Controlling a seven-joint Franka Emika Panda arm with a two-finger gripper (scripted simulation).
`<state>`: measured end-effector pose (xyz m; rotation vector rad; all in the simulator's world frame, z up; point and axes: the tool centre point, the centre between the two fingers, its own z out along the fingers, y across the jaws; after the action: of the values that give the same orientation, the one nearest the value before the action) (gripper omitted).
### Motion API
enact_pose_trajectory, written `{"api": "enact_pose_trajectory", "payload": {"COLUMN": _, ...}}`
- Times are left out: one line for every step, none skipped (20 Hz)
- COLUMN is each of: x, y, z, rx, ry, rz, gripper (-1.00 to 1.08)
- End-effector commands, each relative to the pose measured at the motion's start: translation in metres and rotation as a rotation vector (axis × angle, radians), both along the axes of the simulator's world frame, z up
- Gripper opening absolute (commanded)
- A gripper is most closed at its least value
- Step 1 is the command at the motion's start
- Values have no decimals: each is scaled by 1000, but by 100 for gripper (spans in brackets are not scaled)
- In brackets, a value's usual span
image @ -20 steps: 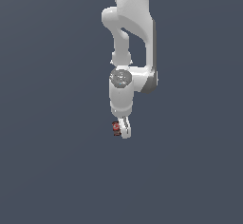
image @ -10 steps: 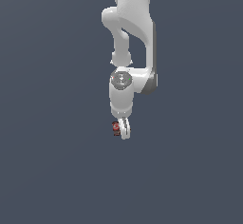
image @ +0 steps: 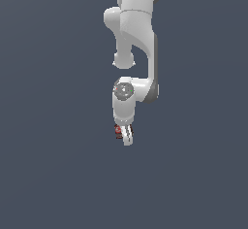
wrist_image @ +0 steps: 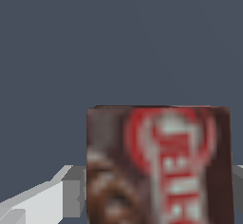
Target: Pick up the object and move it to a goal position.
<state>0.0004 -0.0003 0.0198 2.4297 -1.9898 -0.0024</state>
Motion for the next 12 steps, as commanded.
{"api": "enact_pose_trajectory", "payload": {"x": 1, "y": 0, "z": -4, "rx": 0, "ry": -2, "rz": 0, "gripper": 100}}
{"api": "enact_pose_trajectory", "payload": {"x": 1, "y": 0, "z": -4, "rx": 0, "ry": -2, "rz": 0, "gripper": 100}}
{"api": "enact_pose_trajectory", "payload": {"x": 1, "y": 0, "z": -4, "rx": 0, "ry": -2, "rz": 0, "gripper": -100}}
{"api": "enact_pose_trajectory", "payload": {"x": 1, "y": 0, "z": -4, "rx": 0, "ry": -2, "rz": 0, "gripper": -100}}
{"api": "enact_pose_trajectory", "payload": {"x": 1, "y": 0, "z": -4, "rx": 0, "ry": -2, "rz": 0, "gripper": -100}}
{"api": "enact_pose_trajectory", "payload": {"x": 1, "y": 0, "z": -4, "rx": 0, "ry": -2, "rz": 0, "gripper": -100}}
{"api": "enact_pose_trajectory", "payload": {"x": 1, "y": 0, "z": -4, "rx": 0, "ry": -2, "rz": 0, "gripper": -100}}
{"api": "enact_pose_trajectory", "payload": {"x": 1, "y": 0, "z": -4, "rx": 0, "ry": -2, "rz": 0, "gripper": -100}}
{"api": "enact_pose_trajectory", "payload": {"x": 1, "y": 0, "z": -4, "rx": 0, "ry": -2, "rz": 0, "gripper": -100}}
{"api": "enact_pose_trajectory", "payload": {"x": 1, "y": 0, "z": -4, "rx": 0, "ry": -2, "rz": 0, "gripper": -100}}
{"api": "enact_pose_trajectory", "payload": {"x": 1, "y": 0, "z": -4, "rx": 0, "ry": -2, "rz": 0, "gripper": -100}}
{"api": "enact_pose_trajectory", "payload": {"x": 1, "y": 0, "z": -4, "rx": 0, "ry": -2, "rz": 0, "gripper": -100}}
